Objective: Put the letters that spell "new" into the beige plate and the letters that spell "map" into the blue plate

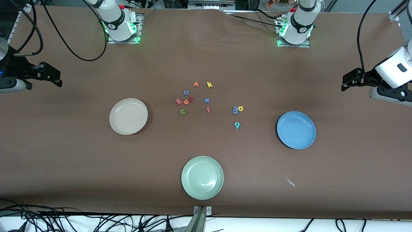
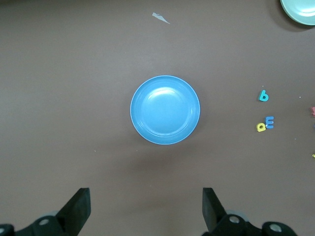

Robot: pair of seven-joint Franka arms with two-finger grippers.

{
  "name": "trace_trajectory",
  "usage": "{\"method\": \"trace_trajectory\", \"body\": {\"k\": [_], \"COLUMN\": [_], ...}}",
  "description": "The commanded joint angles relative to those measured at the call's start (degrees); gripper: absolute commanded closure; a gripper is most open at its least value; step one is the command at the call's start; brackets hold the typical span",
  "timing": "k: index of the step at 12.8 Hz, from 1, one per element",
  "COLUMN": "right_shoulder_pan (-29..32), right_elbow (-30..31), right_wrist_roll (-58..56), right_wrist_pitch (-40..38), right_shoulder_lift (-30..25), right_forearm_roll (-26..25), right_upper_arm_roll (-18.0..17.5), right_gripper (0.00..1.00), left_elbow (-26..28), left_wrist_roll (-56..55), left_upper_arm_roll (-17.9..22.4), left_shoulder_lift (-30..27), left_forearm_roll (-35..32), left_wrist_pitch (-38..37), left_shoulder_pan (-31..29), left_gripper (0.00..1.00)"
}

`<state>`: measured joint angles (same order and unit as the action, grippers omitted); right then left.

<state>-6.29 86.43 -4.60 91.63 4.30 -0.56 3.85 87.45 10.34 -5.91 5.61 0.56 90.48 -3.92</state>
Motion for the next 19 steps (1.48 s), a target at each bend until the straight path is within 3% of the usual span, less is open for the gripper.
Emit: {"method": "trace_trajectory", "body": {"k": [1,19], "right_shoulder_pan": [0.49,0.49], "right_elbow": [-0.83,0.05], "right_wrist_roll": [0.47,0.47], "right_wrist_pitch": [-0.14,-6.73], "right_shoulder_lift": [0.44,0.97], "right_forearm_roll": [0.39,0.39], "right_upper_arm_roll": [-0.33,-0.33], "right_gripper": [0.00,0.00], "left_elbow": [1.06,1.06], "left_wrist_roll": [-0.32,-0.24], "left_upper_arm_roll": [-0.06,0.02], "left_shoulder_lift": [-1.22,-1.22], "left_forearm_roll": [0.32,0.85], "left_wrist_pitch": [0.48,0.66], "left_shoulder_pan": [-0.03,-0.21], "left_gripper": [0.00,0.00]}}
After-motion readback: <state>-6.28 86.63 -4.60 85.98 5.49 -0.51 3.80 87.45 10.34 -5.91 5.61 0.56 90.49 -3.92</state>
